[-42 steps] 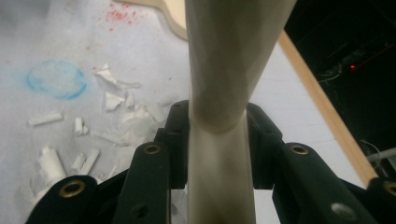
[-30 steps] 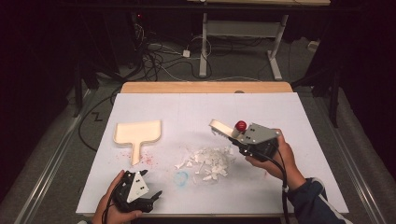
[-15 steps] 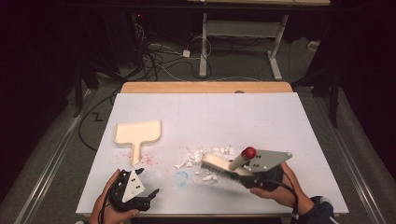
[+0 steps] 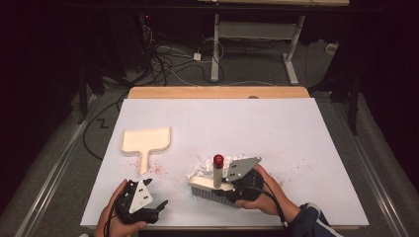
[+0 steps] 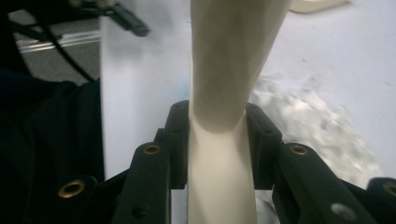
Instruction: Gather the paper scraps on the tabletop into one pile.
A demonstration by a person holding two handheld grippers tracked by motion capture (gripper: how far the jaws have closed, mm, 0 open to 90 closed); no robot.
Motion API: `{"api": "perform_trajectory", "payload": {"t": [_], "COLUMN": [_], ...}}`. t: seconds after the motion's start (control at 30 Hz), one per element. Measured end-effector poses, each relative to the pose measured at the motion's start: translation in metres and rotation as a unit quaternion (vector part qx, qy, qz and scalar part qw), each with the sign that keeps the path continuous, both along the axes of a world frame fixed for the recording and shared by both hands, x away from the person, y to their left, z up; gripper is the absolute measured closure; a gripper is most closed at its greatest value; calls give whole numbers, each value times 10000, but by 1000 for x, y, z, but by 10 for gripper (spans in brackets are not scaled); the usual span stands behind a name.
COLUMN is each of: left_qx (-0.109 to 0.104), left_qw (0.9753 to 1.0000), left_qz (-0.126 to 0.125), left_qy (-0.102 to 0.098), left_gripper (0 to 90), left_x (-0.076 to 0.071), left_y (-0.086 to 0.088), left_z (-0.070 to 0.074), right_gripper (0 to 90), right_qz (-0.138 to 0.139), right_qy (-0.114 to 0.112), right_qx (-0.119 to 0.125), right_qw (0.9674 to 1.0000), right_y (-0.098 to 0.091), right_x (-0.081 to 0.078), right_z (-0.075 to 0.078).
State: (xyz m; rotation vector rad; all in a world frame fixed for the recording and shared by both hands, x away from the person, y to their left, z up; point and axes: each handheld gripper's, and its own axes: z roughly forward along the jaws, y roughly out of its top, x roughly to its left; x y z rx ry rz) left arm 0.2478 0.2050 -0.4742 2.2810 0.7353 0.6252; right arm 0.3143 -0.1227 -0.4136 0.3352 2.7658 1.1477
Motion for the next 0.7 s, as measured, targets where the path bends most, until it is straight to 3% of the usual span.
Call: {"api": "perform_trajectory", "payload": {"t": [0.27,0.4,0.53,0.6,0.7], "left_qx": [60,52,35,0,-2], "left_qw": [10000,10000,10000,10000,10000], "left_qz": [-59,-60,-61,-47,-31], "left_qy": [10,17,18,1,-9], "left_gripper": [169,169,169,169,169], "left_x": [0,0,-1,-1,-1], "left_y": [-2,-3,-2,-1,0], "left_z": [-1,-1,0,0,1], "right_gripper": [681,682,682,682,682], "right_qz": [-646,-908,-933,-955,-930], "right_qy": [-156,-444,-350,-418,-331], "right_qx": [-44,-168,93,178,438], "right_qw": [9978,9947,9950,9944,9942], "right_y": [-16,-21,-26,-24,-18], "right_x": [16,16,15,13,11], "right_z": [0,5,12,16,19]}}
